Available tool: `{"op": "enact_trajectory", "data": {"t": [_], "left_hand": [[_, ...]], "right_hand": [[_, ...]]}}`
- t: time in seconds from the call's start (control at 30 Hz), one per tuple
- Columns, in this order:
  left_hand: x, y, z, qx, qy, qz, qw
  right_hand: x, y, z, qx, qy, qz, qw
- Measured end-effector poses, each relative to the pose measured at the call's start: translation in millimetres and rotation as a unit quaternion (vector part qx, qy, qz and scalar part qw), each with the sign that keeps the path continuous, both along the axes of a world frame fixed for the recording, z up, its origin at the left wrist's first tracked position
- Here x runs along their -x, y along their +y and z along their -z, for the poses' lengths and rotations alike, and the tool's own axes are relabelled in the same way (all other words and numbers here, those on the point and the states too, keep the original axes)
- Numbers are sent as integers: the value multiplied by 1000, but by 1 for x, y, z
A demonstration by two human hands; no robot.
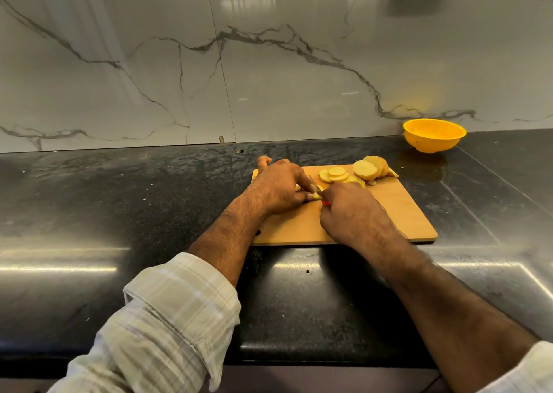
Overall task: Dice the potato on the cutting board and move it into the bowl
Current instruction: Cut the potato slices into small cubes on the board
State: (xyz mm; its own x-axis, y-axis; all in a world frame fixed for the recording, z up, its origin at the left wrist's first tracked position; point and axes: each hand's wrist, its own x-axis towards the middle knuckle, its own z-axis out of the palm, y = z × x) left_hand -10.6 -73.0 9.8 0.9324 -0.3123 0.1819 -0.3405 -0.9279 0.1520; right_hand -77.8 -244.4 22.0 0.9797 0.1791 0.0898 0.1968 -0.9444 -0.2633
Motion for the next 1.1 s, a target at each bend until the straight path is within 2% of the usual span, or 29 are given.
{"op": "enact_trajectory", "data": {"t": [0.5, 0.63, 0.77, 1.1], "left_hand": [[-5, 0, 1, -3, 2, -4, 1000], [-4, 4, 2, 11, -20, 0, 1000], [-6, 7, 2, -1, -18, 2, 1000], [-5, 4, 1, -17, -8, -2, 1000]], "right_hand": [[-4, 10, -1, 28, 24, -17, 999], [-9, 3, 3, -23, 9, 6, 1000], [1, -1, 9, -28, -12, -6, 1000], [-2, 13, 2, 40, 19, -27, 999]]}}
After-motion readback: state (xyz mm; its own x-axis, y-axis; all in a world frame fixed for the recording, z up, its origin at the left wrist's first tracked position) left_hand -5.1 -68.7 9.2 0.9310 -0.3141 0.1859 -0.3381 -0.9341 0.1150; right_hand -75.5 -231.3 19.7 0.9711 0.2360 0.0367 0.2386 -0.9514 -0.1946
